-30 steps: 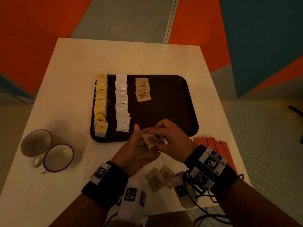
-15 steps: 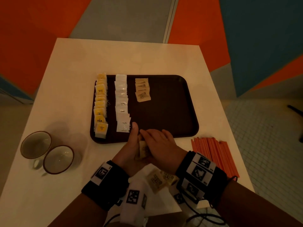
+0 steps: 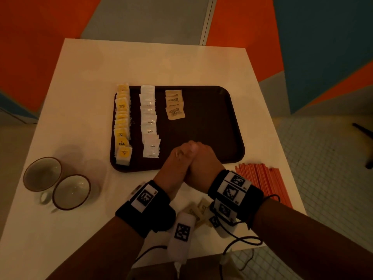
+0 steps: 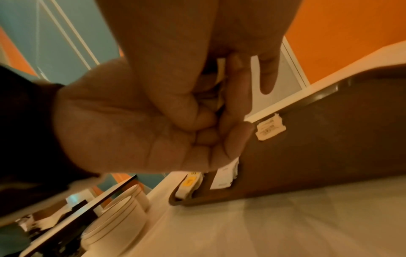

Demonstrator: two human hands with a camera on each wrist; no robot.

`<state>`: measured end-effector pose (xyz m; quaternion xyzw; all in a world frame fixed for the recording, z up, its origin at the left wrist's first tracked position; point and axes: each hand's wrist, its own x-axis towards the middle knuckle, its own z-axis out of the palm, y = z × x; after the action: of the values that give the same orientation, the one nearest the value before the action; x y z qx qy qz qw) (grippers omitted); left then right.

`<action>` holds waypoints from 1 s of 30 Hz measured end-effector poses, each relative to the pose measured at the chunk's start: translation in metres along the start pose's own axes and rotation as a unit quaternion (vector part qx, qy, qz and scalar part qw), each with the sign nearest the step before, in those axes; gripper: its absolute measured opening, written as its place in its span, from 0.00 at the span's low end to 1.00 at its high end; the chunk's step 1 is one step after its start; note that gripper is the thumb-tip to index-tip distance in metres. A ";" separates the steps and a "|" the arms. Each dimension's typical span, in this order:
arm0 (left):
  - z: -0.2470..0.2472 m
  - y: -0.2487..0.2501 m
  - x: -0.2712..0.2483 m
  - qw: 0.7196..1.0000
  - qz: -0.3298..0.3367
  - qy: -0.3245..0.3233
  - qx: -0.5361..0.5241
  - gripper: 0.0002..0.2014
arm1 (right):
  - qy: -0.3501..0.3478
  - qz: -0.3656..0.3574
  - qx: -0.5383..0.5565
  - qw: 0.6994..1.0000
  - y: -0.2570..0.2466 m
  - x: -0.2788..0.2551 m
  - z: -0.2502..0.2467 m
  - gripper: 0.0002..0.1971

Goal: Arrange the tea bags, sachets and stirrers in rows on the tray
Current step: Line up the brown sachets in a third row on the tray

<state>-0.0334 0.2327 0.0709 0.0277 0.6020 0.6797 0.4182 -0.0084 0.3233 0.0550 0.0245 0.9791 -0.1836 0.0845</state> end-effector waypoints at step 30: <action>-0.043 -0.016 0.006 0.995 0.059 0.062 -0.057 0.04 | -0.016 0.169 0.460 0.872 -0.002 -0.029 0.003 0.07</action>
<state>-0.0520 0.2005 0.0433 -0.0033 0.5848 0.7365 0.3400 0.0209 0.3197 0.0585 0.2224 0.7634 -0.5966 0.1086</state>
